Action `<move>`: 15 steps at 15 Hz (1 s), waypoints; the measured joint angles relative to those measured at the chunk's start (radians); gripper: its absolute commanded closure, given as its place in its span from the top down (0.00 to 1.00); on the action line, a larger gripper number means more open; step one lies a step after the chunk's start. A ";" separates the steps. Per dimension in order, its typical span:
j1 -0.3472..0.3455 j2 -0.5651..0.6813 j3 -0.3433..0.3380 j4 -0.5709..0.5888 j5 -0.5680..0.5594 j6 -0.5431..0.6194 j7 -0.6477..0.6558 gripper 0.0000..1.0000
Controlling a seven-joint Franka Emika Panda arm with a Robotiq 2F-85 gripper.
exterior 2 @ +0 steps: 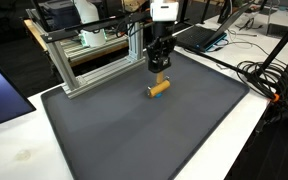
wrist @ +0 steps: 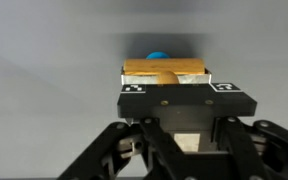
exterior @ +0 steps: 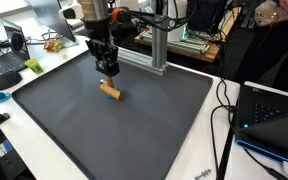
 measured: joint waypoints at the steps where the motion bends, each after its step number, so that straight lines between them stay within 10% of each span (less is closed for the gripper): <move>1: 0.000 0.002 0.000 0.000 0.000 0.007 0.000 0.22; 15: -0.023 0.039 0.020 0.054 0.030 -0.038 -0.227 0.22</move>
